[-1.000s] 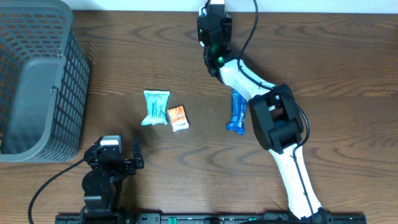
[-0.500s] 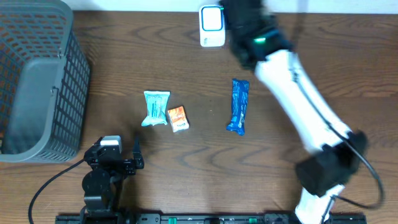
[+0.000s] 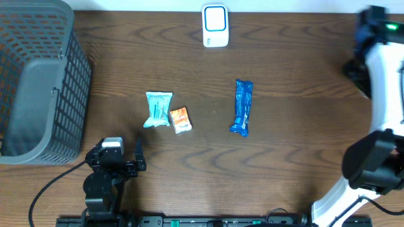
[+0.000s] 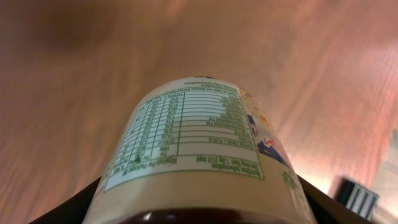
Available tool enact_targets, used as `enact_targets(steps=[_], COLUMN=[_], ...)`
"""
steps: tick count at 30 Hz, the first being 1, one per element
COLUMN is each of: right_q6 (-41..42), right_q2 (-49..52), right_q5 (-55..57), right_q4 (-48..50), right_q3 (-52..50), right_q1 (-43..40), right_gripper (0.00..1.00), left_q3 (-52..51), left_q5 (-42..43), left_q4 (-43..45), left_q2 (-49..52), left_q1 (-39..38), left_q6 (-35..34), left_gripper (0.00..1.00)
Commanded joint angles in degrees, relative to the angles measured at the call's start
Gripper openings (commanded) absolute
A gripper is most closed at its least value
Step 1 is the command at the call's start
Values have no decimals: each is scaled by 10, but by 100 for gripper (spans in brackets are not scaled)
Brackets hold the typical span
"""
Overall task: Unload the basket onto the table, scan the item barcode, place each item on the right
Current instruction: 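Carry the jar with the right gripper off to the right side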
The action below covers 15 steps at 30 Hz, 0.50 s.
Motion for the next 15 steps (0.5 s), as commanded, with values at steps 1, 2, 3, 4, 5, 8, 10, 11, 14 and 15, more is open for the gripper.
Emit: enact_targets(steps=[1, 2, 3, 4, 5, 8, 10, 11, 14, 15], right_q6=[19, 16, 3, -10, -26, -54, -54, -54, -56, -56], right_q2=[9, 12, 15, 18, 22, 33, 37, 38, 38, 38], right_q5=[-66, -80, -99, -114, -127, -149, -159, -161, -164, -164], right_q4=[32, 46, 69, 93, 120, 200, 240, 258, 314, 318], right_q3=[-40, -51, -67, -81, -96, -147, -176, -187, -221, -224], right_q1=[-98, -115, -137, -155, -172, -220, -244, -254, -287, -293], right_gripper=[63, 63, 63, 63, 64, 63, 63, 64, 69, 69], left_q3=[-12, -12, -12, -12, -12, -12, -12, -12, -12, -12], left_q5=[-9, -9, -9, -9, -9, -9, -9, -9, -9, -9], left_q4=[-3, -3, -3, -3, -3, -3, -3, -3, -3, -3], left_q2=[-1, -1, -1, -1, -1, -1, -1, -1, -1, -1], left_q1=[2, 2, 2, 2, 2, 2, 2, 2, 2, 2], left_q6=[8, 8, 8, 8, 8, 8, 8, 8, 8, 8], left_gripper=[98, 98, 98, 98, 98, 98, 98, 98, 98, 98])
